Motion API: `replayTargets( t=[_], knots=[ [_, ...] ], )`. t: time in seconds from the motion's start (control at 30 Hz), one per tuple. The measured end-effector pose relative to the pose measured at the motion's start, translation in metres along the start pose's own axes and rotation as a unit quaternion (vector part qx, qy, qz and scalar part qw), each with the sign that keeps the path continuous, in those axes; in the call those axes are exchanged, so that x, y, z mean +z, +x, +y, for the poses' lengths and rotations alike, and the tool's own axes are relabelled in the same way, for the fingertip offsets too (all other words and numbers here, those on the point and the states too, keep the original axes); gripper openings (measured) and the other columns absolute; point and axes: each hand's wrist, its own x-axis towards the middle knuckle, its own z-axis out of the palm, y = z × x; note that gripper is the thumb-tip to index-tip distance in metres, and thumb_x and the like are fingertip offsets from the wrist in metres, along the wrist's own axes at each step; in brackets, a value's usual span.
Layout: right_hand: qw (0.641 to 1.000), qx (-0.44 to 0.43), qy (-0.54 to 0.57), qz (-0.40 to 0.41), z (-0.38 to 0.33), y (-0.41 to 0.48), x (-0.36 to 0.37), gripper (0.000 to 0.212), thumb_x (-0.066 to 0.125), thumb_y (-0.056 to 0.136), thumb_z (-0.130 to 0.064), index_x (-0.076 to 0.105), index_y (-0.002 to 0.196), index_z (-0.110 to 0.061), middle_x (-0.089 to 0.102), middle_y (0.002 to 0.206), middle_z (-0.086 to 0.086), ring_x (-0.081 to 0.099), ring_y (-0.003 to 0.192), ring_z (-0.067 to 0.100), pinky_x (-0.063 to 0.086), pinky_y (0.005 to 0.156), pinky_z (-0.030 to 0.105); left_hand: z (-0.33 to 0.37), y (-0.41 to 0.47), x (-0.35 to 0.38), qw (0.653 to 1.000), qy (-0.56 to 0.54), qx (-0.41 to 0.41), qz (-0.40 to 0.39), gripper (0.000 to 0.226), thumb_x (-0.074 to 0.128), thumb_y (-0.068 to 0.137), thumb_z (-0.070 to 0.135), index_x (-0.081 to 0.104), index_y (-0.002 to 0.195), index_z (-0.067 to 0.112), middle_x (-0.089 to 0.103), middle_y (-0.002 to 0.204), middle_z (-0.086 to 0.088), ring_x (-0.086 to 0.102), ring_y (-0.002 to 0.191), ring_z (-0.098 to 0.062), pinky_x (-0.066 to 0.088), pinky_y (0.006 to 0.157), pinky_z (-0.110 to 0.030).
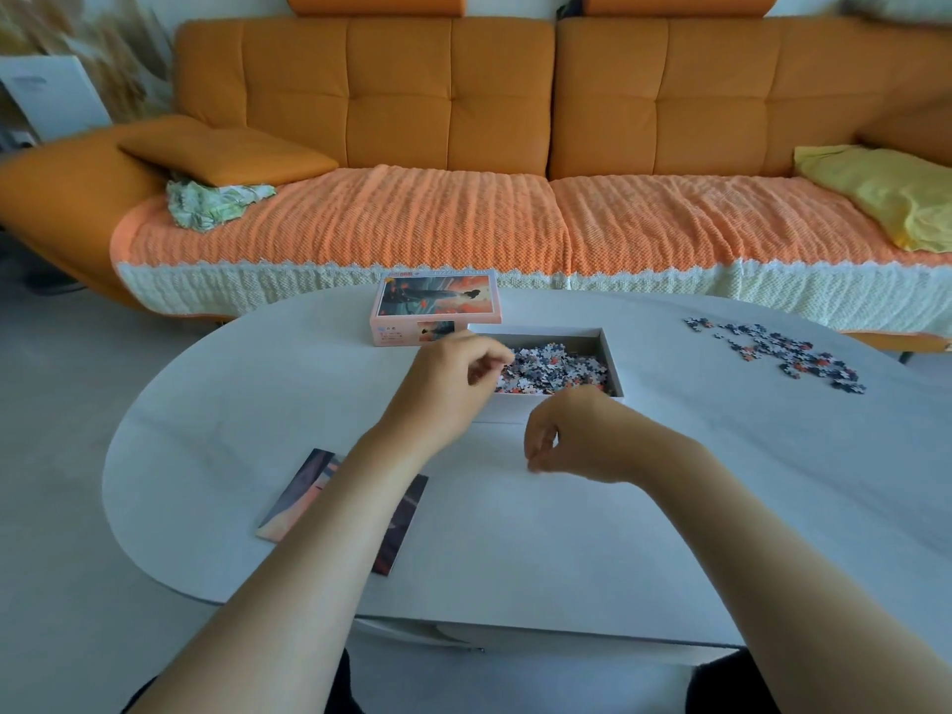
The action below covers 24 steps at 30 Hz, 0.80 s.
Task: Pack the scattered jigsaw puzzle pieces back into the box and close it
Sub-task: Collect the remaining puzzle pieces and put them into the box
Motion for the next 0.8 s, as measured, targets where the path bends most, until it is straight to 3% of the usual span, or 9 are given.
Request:
replayTargets(
  t=[0.13,0.2,0.3,0.4,0.5,0.6,0.67,0.73,0.8],
  knots=[
    [0.971,0.033,0.04,0.234,0.005,0.007,-0.014,0.006,0.073,0.077,-0.024,0.071,0.075,-0.03,0.067,0.075,-0.018,0.056,0.067,-0.003,0.045,0.062,0.022,-0.005,0.014,0.013,1.0,0.011,-0.017,-0.009,0.019,0.064,0.089,0.005,0.073,0.102,0.016,0.07,0.096,0.004,0.063,0.083,-0.005,0.052,0.081,-0.022],
    [0.955,0.067,-0.004,0.29,0.011,0.013,-0.018,0.01,0.068,0.082,-0.027,0.073,0.083,-0.036,0.068,0.086,-0.018,0.057,0.075,0.003,0.047,0.065,0.025,-0.005,0.016,0.019,0.999,0.018,-0.027,-0.035,0.021,0.06,0.092,0.006,0.073,0.106,0.015,0.072,0.101,0.003,0.063,0.09,-0.006,0.049,0.084,-0.021],
    [0.955,0.047,-0.043,0.291,0.027,0.021,-0.015,0.014,0.065,0.087,-0.029,0.075,0.094,-0.036,0.067,0.102,-0.013,0.058,0.096,0.014,0.046,0.075,0.029,-0.005,0.015,0.024,0.996,0.051,-0.006,-0.075,0.024,0.054,0.095,0.011,0.072,0.11,0.018,0.071,0.107,0.003,0.063,0.098,-0.013,0.048,0.084,-0.024],
    [0.963,-0.014,-0.078,0.258,0.034,0.02,-0.009,0.019,0.055,0.092,-0.033,0.073,0.099,-0.03,0.066,0.115,-0.007,0.054,0.115,0.017,0.047,0.089,0.033,-0.011,0.011,0.028,0.973,0.181,0.081,-0.121,0.031,0.044,0.096,0.033,0.067,0.115,0.023,0.066,0.113,0.007,0.057,0.112,-0.019,0.042,0.091,-0.035],
    [0.986,-0.032,-0.093,0.134,0.03,0.016,-0.004,0.04,0.04,0.097,-0.045,0.056,0.13,-0.027,0.052,0.139,-0.01,0.041,0.132,0.011,0.033,0.109,0.032,-0.012,0.006,0.032,0.938,0.269,0.059,-0.21,0.05,0.035,0.099,0.05,0.04,0.145,0.03,0.035,0.153,0.01,0.027,0.143,-0.012,0.016,0.117,-0.045],
    [0.978,0.008,-0.173,0.113,0.03,0.018,0.001,0.054,0.029,0.098,-0.054,0.044,0.139,-0.023,0.042,0.147,-0.006,0.032,0.137,0.014,0.022,0.115,0.033,-0.01,0.007,0.032,0.931,0.298,0.039,-0.207,0.061,0.037,0.099,0.051,0.026,0.152,0.023,0.017,0.161,0.003,0.021,0.146,-0.015,0.009,0.12,-0.041],
    [0.974,0.032,-0.196,0.113,0.03,0.02,-0.001,0.058,0.026,0.097,-0.057,0.043,0.14,-0.022,0.033,0.154,-0.001,0.027,0.141,0.017,0.02,0.116,0.036,-0.007,0.008,0.031,0.94,0.284,0.04,-0.186,0.061,0.042,0.098,0.048,0.03,0.151,0.021,0.021,0.16,0.0,0.027,0.142,-0.02,0.015,0.118,-0.04],
    [0.977,0.022,-0.171,0.121,0.028,0.018,-0.003,0.055,0.028,0.098,-0.055,0.042,0.141,-0.024,0.023,0.158,0.0,0.02,0.145,0.016,0.018,0.117,0.037,-0.003,0.007,0.031,0.948,0.26,0.055,-0.175,0.052,0.046,0.096,0.046,0.044,0.143,0.024,0.037,0.152,0.003,0.036,0.137,-0.02,0.02,0.114,-0.038],
    [0.981,0.0,-0.154,0.117,0.026,0.012,-0.003,0.053,0.03,0.099,-0.051,0.041,0.143,-0.025,0.022,0.159,-0.002,0.018,0.146,0.012,0.016,0.118,0.038,0.001,0.008,0.031,0.939,0.282,0.05,-0.192,0.053,0.044,0.095,0.049,0.045,0.142,0.025,0.039,0.15,0.007,0.036,0.137,-0.016,0.017,0.116,-0.038]
  ],
)
